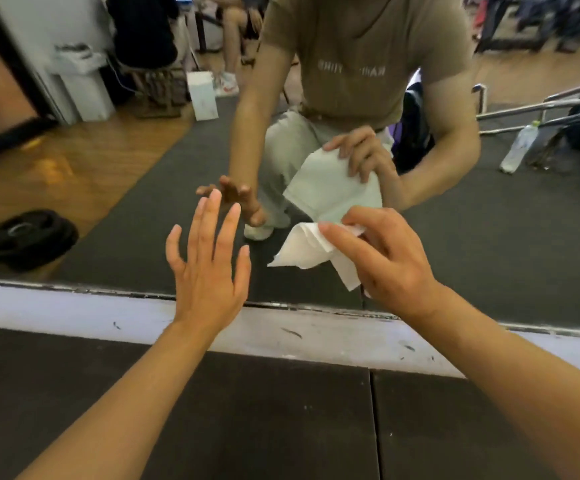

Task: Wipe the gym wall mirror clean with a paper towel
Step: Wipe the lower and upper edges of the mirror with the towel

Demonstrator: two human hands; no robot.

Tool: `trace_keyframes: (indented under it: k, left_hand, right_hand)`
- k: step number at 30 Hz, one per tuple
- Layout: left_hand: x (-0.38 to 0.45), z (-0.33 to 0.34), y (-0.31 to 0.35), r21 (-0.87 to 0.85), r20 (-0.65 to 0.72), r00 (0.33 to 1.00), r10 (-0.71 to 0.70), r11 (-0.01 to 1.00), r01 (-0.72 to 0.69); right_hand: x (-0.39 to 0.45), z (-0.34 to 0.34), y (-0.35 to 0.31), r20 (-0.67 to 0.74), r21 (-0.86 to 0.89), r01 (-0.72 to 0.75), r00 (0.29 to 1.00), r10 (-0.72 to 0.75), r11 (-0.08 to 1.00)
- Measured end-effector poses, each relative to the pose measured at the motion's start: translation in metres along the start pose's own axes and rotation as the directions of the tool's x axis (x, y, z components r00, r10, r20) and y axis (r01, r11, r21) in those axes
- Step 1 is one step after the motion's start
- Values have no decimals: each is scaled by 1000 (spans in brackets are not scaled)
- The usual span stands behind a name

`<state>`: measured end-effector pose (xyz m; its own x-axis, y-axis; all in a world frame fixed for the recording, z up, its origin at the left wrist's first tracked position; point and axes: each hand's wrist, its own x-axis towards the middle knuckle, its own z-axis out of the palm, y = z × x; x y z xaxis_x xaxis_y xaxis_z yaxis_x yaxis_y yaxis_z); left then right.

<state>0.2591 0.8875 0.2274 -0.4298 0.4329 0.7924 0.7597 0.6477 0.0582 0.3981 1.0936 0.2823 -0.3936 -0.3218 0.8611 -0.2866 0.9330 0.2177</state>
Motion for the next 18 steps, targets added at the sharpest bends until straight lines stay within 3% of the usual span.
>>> trace_keyframes:
  k: [3, 9, 13, 18]
  left_hand:
    - [36, -10, -4, -20, -63, 998, 13, 1000, -15]
    - [85, -29, -32, -71, -179, 984, -2, 997, -11]
    - [92, -28, -43, -99, -194, 980, 31, 994, -51]
    - [84, -23, -52, -108, -176, 984, 33, 993, -53]
  right_hand:
    - [50, -9, 10, -111, 8, 30, 993, -29, 1000]
    - [97, -2, 30, -237, -224, 69, 964, -123, 972]
    - [91, 14, 45, -192, -427, 30, 974, -123, 904]
    - [73, 11, 46, 68, -594, 162, 986, -152, 788]
